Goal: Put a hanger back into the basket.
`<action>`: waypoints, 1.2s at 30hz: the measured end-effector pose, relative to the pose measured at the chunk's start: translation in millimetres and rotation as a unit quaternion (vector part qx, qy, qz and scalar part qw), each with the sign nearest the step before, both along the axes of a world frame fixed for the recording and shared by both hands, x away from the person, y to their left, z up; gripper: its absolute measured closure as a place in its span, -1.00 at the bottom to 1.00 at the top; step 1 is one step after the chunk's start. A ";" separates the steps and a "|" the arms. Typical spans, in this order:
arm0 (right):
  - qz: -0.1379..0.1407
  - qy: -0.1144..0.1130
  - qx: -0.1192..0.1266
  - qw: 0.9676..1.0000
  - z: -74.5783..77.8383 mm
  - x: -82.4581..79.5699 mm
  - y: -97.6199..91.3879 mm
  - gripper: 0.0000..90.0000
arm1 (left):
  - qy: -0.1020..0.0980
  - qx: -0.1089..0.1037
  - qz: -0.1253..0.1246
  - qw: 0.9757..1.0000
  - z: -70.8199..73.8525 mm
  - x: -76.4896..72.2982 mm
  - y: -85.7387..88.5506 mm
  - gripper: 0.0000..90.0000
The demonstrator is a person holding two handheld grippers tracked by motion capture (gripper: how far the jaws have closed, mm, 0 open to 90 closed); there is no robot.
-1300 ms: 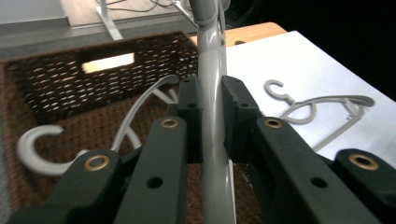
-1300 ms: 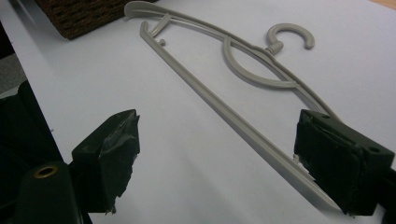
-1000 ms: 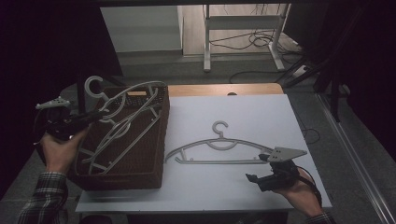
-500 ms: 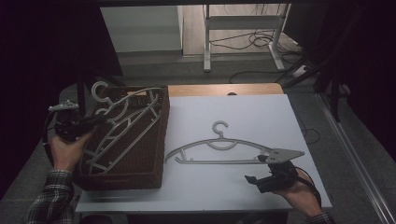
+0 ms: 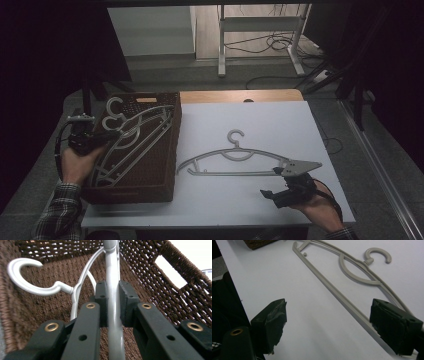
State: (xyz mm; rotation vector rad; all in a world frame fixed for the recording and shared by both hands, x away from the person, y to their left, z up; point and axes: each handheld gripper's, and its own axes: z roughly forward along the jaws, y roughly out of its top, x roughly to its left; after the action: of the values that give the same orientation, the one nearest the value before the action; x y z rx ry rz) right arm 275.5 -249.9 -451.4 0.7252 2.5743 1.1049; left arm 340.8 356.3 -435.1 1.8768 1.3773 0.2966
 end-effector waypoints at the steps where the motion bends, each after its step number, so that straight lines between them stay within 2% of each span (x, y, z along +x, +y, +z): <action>1: 0.001 -0.001 -0.001 1.000 0.0 0.0 0.0 -0.67 | 0.004 0.007 0.000 1.000 -0.8 0.8 -1.3 0.78; 4: 0.003 -0.002 -0.002 1.000 -0.4 -0.2 -0.5 -0.67 | -0.014 0.027 0.004 1.000 -0.3 -0.8 -4.4 0.74; 6: 0.002 -0.002 -0.005 1.000 -0.8 0.0 -0.8 -0.67 | -0.034 0.026 0.014 0.999 2.9 -3.3 -3.8 0.49; 8: 0.002 -0.003 -0.006 1.000 -1.0 -0.1 -0.8 -0.67 | -0.044 0.033 0.017 0.998 7.0 -5.3 -3.5 0.43; 12: 0.003 -0.004 -0.006 1.000 -0.6 -0.5 0.0 -0.67 | -0.063 0.022 0.020 0.998 13.9 -10.2 -3.1 0.29; 18: -0.001 -0.010 -0.005 1.000 -0.6 -1.6 0.5 -0.68 | -0.089 0.012 0.013 0.996 23.5 -21.9 -13.2 -0.05; 22: -0.009 -0.011 0.004 1.000 -0.4 -2.2 -0.7 -0.70 | -0.107 0.006 -0.001 0.994 30.7 -31.5 -26.8 -0.29; 27: -0.011 -0.012 0.011 1.000 -0.1 -4.2 -1.4 -0.70 | -0.117 -0.002 -0.027 0.993 39.2 -42.4 -49.9 -0.54; 33: -0.015 -0.021 0.024 0.999 2.5 -7.5 -3.2 -0.70 | -0.131 0.002 -0.062 0.990 49.0 -56.3 -83.8 -0.72; 36: -0.019 -0.025 0.026 0.999 3.2 -8.8 -5.0 -0.73 | -0.138 0.002 -0.084 0.987 51.3 -64.5 -101.6 -0.79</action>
State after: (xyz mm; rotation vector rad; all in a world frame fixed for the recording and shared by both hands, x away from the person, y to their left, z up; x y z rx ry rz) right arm 266.7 -255.0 -448.3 0.7458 2.4891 1.1685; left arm 276.3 254.8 -383.8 1.8614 1.0278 0.4535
